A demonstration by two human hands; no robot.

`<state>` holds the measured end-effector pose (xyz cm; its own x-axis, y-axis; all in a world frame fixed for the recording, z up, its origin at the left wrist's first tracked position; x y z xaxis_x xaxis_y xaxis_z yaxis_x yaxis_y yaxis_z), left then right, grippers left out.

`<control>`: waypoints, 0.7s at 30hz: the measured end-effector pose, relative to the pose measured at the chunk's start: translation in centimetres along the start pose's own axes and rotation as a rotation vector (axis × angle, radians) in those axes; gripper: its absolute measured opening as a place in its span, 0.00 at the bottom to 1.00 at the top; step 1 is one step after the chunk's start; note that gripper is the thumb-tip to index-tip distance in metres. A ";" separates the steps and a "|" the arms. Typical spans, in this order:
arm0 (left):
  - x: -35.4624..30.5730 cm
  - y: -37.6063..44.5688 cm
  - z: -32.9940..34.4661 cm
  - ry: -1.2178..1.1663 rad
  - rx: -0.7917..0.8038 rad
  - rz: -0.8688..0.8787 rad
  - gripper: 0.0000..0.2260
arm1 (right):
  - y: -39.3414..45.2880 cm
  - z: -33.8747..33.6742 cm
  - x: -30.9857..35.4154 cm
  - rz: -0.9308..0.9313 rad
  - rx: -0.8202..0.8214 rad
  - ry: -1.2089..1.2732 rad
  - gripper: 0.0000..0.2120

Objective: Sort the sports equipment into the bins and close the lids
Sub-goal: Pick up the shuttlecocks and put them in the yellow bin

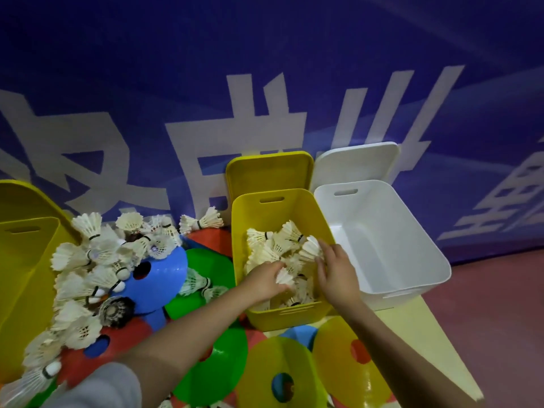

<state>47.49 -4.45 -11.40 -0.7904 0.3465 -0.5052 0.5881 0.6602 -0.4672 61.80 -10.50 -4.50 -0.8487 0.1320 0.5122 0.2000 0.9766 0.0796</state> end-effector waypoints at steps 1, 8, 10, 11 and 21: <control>0.6 0.6 1.0 0.017 0.068 -0.046 0.28 | 0.0 -0.1 -0.1 0.007 -0.004 0.008 0.24; 1.2 0.9 4.7 0.271 0.331 -0.111 0.20 | 0.2 0.2 -0.2 0.008 0.012 0.013 0.22; 1.0 1.1 3.2 0.199 0.217 -0.087 0.20 | 0.3 0.3 -0.3 0.013 0.024 0.005 0.21; 0.7 1.0 2.0 0.171 0.135 -0.063 0.20 | 0.3 0.4 -0.3 0.017 0.030 -0.001 0.21; 5.0 -5.3 -7.1 -0.109 -0.630 -0.096 0.24 | 1.4 2.6 -0.5 -0.016 0.234 -0.092 0.20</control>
<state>39.22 -1.48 -6.35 -0.7930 0.2182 -0.5688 0.2758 0.9611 -0.0158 61.24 -8.76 -6.83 -0.8940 0.1207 0.4315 0.0766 0.9900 -0.1182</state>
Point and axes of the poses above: each hand's wrist, its own y-axis towards the middle knuckle, its own z-axis out of the palm, x = y × z, the point moved 10 cm from there along y, towards the middle knuckle, and after that the axes turned 9 degrees about x, right-handed, at the moved point
